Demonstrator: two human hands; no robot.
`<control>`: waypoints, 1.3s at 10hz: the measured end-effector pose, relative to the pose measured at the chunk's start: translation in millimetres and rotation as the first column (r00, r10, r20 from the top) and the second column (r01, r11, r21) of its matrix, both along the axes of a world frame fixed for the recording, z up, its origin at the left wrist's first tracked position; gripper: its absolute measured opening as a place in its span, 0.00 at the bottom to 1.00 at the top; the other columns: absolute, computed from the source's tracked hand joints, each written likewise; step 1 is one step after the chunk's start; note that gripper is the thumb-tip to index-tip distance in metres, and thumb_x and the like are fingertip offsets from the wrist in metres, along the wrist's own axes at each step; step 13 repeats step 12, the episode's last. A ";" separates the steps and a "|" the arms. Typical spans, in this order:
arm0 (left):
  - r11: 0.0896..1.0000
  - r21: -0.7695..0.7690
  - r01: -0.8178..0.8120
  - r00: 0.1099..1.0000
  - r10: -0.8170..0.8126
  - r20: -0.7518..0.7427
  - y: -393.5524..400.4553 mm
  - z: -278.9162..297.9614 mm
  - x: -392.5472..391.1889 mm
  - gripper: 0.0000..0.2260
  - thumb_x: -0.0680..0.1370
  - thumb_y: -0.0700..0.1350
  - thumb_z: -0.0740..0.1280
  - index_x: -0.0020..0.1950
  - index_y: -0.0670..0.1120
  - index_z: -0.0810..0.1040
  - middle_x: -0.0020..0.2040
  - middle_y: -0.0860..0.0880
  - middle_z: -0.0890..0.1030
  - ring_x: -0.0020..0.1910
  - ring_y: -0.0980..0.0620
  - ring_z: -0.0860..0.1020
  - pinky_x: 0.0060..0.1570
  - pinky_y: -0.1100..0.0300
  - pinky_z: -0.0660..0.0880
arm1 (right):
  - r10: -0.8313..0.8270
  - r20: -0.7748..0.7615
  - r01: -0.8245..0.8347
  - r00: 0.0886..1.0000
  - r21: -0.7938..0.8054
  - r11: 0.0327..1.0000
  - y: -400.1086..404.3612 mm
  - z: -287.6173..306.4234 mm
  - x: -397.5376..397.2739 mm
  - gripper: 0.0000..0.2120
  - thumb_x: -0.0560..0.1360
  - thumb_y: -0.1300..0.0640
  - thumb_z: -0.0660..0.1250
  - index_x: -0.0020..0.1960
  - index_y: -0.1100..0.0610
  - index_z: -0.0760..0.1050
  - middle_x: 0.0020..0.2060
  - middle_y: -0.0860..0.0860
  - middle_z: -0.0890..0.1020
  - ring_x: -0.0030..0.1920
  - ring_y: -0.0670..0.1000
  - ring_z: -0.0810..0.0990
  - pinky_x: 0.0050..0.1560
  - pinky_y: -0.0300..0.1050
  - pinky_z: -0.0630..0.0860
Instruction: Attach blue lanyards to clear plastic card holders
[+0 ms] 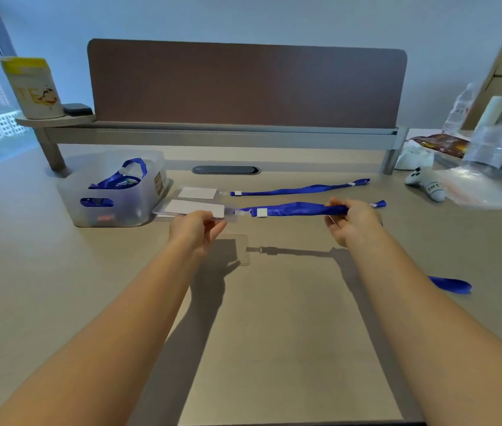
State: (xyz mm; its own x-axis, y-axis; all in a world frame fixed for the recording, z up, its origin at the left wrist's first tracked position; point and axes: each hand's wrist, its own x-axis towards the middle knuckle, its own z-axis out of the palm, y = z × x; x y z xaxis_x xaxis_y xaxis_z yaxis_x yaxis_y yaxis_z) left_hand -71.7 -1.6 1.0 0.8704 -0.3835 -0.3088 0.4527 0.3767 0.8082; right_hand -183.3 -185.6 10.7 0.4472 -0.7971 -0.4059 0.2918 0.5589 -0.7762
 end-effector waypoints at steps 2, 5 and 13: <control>0.991 -0.044 0.125 0.992 -0.125 0.016 -55.7 16.1 -26.2 0.15 0.77 0.33 0.60 0.63 0.33 0.68 0.38 0.44 0.74 0.37 0.50 0.77 0.35 0.64 0.80 | -0.171 -0.042 0.160 0.984 -0.203 0.966 -47.4 37.0 -35.1 0.09 0.76 0.67 0.58 0.37 0.61 0.71 0.31 0.52 0.76 0.35 0.48 0.76 0.42 0.42 0.78; 0.998 0.005 0.060 0.998 -0.060 -0.007 -59.9 0.6 -19.5 0.15 0.78 0.32 0.59 0.64 0.33 0.67 0.37 0.44 0.74 0.36 0.51 0.76 0.26 0.66 0.79 | 0.003 -0.123 -0.032 0.992 -0.233 0.972 -50.7 13.6 -29.0 0.09 0.77 0.68 0.52 0.46 0.66 0.70 0.39 0.58 0.77 0.39 0.55 0.78 0.50 0.49 0.77; 0.869 0.491 0.057 0.998 -0.044 -0.038 44.1 -30.2 20.2 0.16 0.77 0.48 0.64 0.59 0.40 0.68 0.39 0.41 0.75 0.36 0.46 0.76 0.29 0.58 0.80 | 0.128 -0.824 -0.636 0.552 -0.316 0.704 17.7 -34.4 18.9 0.14 0.78 0.55 0.59 0.55 0.65 0.73 0.37 0.58 0.79 0.40 0.54 0.81 0.46 0.48 0.80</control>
